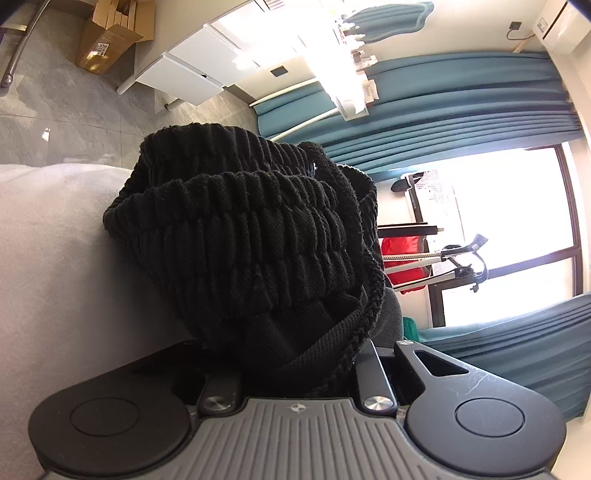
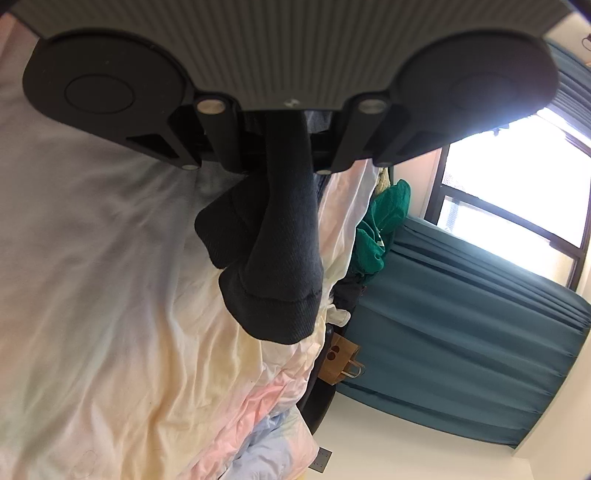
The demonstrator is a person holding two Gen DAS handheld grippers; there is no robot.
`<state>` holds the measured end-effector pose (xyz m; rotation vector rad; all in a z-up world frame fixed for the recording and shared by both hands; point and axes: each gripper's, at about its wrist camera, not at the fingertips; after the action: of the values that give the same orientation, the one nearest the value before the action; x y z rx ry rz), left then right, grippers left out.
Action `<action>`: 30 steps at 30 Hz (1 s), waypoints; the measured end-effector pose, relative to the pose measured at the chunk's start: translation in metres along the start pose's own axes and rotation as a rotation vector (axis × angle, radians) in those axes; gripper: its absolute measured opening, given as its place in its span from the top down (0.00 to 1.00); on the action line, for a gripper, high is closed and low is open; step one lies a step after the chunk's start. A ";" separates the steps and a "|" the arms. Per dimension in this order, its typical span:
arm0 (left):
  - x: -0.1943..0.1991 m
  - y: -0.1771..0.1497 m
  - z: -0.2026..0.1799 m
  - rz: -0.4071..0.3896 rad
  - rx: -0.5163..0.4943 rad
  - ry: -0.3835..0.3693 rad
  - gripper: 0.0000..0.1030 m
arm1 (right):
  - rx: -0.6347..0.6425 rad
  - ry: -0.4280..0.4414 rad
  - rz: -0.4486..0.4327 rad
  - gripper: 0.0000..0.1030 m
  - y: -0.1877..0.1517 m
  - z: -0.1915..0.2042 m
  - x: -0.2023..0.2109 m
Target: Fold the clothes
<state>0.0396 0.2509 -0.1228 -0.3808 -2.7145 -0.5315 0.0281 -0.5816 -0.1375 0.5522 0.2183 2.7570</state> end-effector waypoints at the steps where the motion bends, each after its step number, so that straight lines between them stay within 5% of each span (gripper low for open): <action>1: 0.002 0.001 0.001 0.001 -0.006 -0.003 0.83 | 0.003 -0.008 0.003 0.89 0.003 0.000 0.006; 10: 0.031 0.025 0.023 0.048 0.061 -0.009 0.82 | -0.049 -0.036 0.001 0.89 0.025 -0.017 0.070; 15: 0.034 0.034 0.021 0.080 0.007 0.044 0.73 | -0.102 -0.083 0.045 0.89 0.031 -0.041 0.081; 21: 0.055 0.026 -0.002 0.060 -0.105 0.153 0.54 | -0.103 -0.112 0.076 0.89 0.033 -0.051 0.075; 25: 0.087 0.009 -0.026 0.078 -0.252 0.261 0.20 | -0.129 -0.096 0.113 0.88 0.036 -0.059 0.073; 30: 0.102 -0.022 -0.068 0.078 -0.515 0.423 0.21 | -0.233 -0.058 0.158 0.86 0.040 -0.077 0.069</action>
<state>-0.0401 0.2233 -0.0320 -0.4396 -2.1263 -1.1478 -0.0739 -0.6025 -0.1753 0.6082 -0.1656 2.8584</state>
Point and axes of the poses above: each gripper's, at about its wrist camera, not at the fingertips, and x roughly against the way its jaws point, z to its left, y to its top, and after that the axes turned 7 degrees about -x, right-handed
